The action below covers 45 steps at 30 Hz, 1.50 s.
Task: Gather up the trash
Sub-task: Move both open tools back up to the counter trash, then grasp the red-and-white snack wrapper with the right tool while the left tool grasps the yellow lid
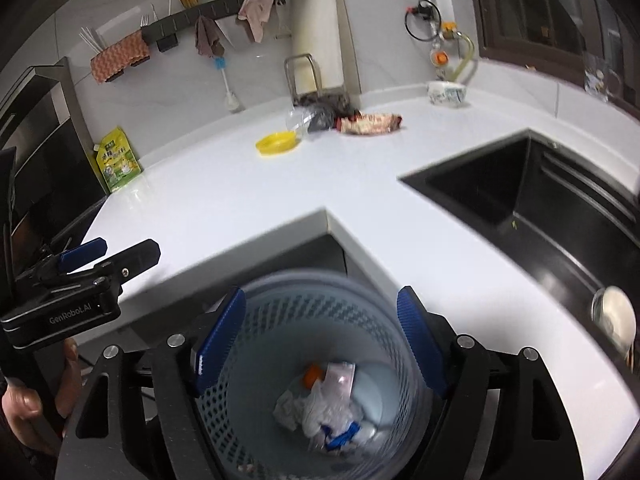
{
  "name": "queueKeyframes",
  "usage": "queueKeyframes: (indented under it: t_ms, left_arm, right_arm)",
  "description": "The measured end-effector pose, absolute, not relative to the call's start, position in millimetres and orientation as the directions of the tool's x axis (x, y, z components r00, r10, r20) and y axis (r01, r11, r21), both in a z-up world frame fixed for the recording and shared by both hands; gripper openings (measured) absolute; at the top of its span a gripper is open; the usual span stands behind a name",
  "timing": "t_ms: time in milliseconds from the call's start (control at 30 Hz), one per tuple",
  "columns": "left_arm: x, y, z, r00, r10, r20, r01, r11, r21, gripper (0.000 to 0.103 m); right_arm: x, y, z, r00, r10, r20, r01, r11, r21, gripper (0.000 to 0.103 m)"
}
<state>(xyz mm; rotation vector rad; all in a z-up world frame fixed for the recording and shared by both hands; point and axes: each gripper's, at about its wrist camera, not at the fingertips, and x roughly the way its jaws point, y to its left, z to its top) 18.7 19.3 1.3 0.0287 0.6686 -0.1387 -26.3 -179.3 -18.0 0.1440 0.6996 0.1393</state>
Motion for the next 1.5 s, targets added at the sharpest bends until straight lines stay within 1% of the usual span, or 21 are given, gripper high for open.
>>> queueKeyframes:
  t_ms: [200, 300, 367, 633, 800, 900, 1000, 1100, 1267, 1500]
  left_arm:
    - [60.7, 21.4, 23.5, 0.793, -0.123, -0.597, 0.129, 0.991, -0.033, 0.097]
    - [86.4, 22.9, 31.1, 0.796, -0.119, -0.594, 0.117, 0.992, -0.043, 0.097]
    - [103.5, 23.8, 34.4, 0.797, -0.115, -0.592, 0.107, 0.993, -0.047, 0.097]
    - [173.1, 18.0, 32.9, 0.790, -0.088, -0.607, 0.069, 0.996, -0.055, 0.097]
    - [216.1, 11.0, 18.1, 0.756, -0.080, -0.650, 0.042, 0.996, -0.074, 0.097]
    - [239.0, 6.1, 7.4, 0.727, -0.080, -0.682, 0.037, 0.996, -0.078, 0.097]
    - [258.2, 0.3, -2.6, 0.706, -0.071, -0.704, 0.038, 0.997, -0.063, 0.097]
    - [275.5, -3.5, -11.9, 0.681, -0.076, -0.728, 0.038, 0.997, -0.070, 0.097]
    - [292.4, -6.5, -18.0, 0.668, -0.081, -0.740, 0.036, 0.996, -0.077, 0.097]
    - [307.3, -10.4, -25.4, 0.647, -0.070, -0.760, 0.029, 0.997, -0.067, 0.097]
  right_arm:
    - [18.7, -190.0, 11.8, 0.797, 0.139, -0.587, -0.096, 0.990, 0.105, 0.078]
    - [43.7, -194.9, 21.2, 0.804, 0.124, -0.581, -0.109, 0.992, 0.061, 0.079]
    - [67.8, -198.3, 25.0, 0.801, 0.126, -0.585, -0.135, 0.990, 0.029, 0.081]
    - [161.1, -217.7, 21.9, 0.742, 0.226, -0.631, -0.263, 0.964, 0.037, 0.083]
    - [217.9, -218.5, 18.3, 0.711, 0.243, -0.660, -0.335, 0.942, -0.013, 0.083]
    - [254.0, -220.2, 12.4, 0.672, 0.260, -0.693, -0.389, 0.921, -0.032, 0.083]
    - [279.5, -224.6, 7.4, 0.657, 0.253, -0.710, -0.410, 0.910, -0.055, 0.083]
    - [302.8, -230.5, -1.0, 0.626, 0.256, -0.737, -0.427, 0.903, -0.049, 0.083]
    - [329.6, -235.5, -13.0, 0.584, 0.245, -0.774, -0.463, 0.883, -0.071, 0.083]
    - [358.6, -243.7, -16.2, 0.554, 0.243, -0.796, -0.500, 0.862, -0.084, 0.083]
